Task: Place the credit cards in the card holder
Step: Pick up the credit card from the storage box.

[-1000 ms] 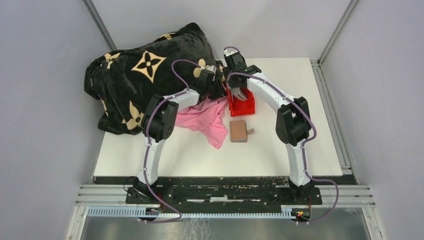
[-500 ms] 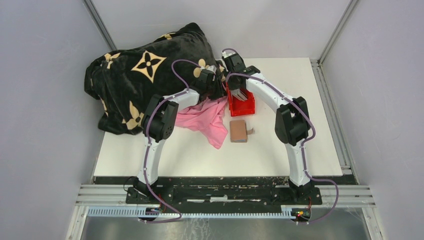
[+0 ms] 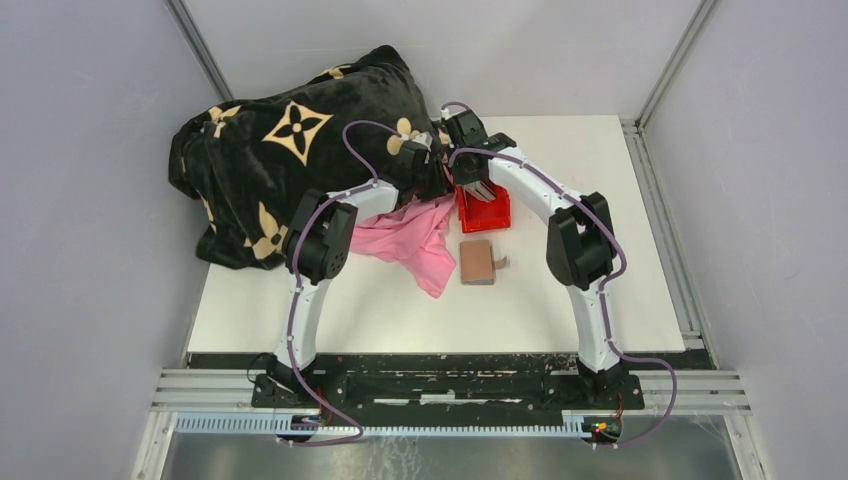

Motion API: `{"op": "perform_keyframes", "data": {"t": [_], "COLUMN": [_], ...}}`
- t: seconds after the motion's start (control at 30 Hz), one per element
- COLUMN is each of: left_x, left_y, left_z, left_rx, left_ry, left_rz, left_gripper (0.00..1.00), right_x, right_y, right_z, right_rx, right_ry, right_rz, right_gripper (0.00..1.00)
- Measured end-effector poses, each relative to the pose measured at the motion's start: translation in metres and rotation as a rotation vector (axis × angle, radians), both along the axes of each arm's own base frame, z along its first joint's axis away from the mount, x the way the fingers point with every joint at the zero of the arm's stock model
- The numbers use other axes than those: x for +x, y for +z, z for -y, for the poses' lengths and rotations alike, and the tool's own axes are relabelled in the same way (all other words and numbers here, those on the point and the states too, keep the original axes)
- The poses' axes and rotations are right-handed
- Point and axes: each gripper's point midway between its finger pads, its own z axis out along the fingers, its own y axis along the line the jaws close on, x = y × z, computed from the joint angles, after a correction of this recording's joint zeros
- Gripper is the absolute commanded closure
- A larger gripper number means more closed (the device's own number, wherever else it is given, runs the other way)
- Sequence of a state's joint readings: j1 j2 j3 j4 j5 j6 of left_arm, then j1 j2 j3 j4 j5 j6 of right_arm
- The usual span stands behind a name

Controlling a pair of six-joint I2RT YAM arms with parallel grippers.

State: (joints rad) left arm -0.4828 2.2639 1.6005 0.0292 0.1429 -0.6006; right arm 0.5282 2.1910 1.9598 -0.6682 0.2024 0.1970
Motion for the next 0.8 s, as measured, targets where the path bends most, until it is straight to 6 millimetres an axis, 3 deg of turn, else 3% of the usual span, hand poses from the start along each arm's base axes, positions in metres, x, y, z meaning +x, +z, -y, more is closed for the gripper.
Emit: {"op": "perform_keyframes", "data": {"t": [0.3, 0.43, 0.8], "left_x": [-0.004, -0.008, -0.02], "left_y": [0.005, 0.016, 0.076], "left_z": [-0.009, -0.021, -0.047], "left_rx": [0.005, 0.021, 0.025], "left_ry": [0.049, 0.104, 0.2], "left_rz": [-0.011, -0.014, 0.054], "left_gripper": [0.55, 0.55, 0.55], "right_x": [-0.002, -0.004, -0.018], "right_y": [0.009, 0.034, 0.112], "right_z": [-0.003, -0.006, -0.015], "right_rx": [0.0, 0.002, 0.026], "right_ry": [0.007, 0.021, 0.061], "right_rz": [0.017, 0.068, 0.218], "right_gripper": [0.99, 0.99, 0.99]}}
